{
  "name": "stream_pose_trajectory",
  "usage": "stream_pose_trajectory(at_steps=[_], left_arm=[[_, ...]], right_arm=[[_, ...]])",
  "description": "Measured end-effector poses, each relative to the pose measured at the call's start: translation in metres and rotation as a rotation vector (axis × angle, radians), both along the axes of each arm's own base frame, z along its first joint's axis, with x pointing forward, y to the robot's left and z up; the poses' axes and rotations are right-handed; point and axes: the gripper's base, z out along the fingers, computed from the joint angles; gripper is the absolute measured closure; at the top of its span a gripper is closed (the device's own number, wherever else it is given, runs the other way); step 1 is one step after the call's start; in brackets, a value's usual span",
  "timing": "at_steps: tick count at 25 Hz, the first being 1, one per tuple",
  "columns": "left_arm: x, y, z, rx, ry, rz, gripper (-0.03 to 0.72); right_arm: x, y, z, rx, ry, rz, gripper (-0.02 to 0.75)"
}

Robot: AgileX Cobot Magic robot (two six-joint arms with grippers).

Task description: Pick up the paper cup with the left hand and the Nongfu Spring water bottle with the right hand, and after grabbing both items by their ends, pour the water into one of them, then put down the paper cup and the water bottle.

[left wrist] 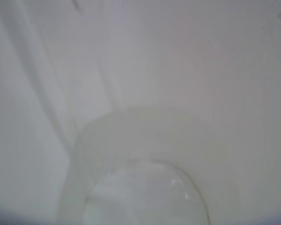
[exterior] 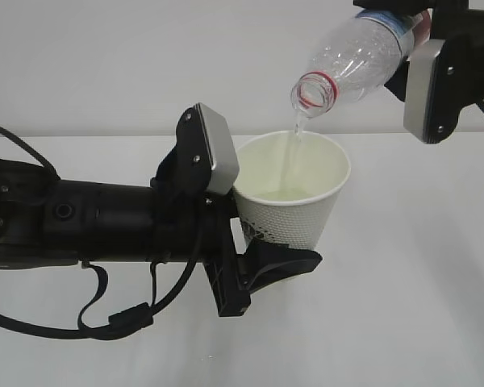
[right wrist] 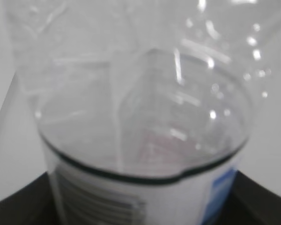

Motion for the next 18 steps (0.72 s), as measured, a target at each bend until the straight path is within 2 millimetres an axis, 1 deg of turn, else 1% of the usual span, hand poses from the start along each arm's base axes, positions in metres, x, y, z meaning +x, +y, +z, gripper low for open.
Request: stream_pose_trajectory(at_steps=[18], left_arm=[[-0.0001,0.0,-0.0001,0.001,-0.001,-0.001,0.16]], right_arm=[[0.0,0.0,0.0,-0.002,-0.001,0.0,0.226]])
